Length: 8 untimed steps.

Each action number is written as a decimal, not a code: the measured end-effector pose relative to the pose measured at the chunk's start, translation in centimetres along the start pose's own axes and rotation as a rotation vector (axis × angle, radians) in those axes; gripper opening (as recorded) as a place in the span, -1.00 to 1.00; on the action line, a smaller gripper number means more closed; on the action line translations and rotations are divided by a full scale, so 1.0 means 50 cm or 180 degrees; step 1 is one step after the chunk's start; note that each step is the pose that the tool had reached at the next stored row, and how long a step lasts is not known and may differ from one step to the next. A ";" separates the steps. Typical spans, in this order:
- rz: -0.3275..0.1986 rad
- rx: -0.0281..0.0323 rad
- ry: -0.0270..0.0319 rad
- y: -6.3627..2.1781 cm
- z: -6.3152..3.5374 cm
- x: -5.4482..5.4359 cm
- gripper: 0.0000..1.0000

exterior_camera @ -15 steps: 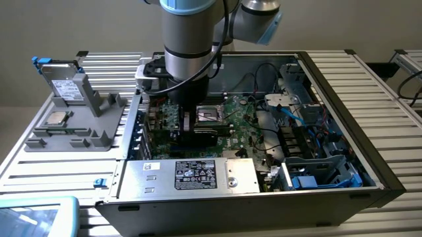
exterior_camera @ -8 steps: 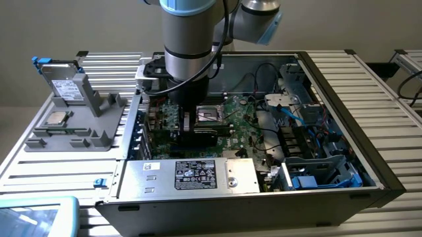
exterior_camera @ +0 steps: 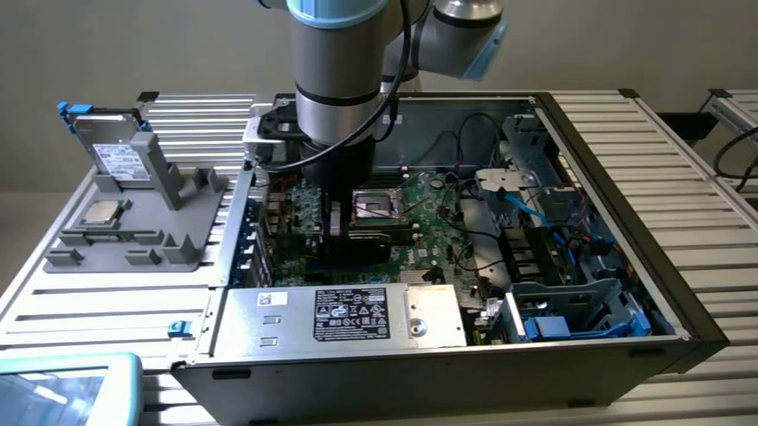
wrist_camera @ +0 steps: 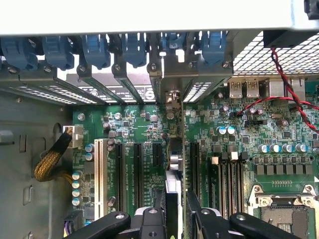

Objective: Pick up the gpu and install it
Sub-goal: 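Insert the gpu into the slot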

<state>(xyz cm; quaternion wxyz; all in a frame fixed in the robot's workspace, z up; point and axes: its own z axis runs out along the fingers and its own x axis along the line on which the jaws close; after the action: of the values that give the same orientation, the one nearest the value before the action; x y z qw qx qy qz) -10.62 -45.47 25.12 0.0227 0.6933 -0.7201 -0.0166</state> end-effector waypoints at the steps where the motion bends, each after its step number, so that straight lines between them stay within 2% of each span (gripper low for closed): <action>1: -0.0007 0.0000 0.0000 0.000 0.000 0.000 -0.45; 8: -0.0038 0.0001 0.0002 0.000 0.000 -0.001 -0.45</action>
<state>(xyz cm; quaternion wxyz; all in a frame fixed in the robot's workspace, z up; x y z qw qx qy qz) -10.62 -45.42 25.13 0.0228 0.6976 -0.7159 -0.0165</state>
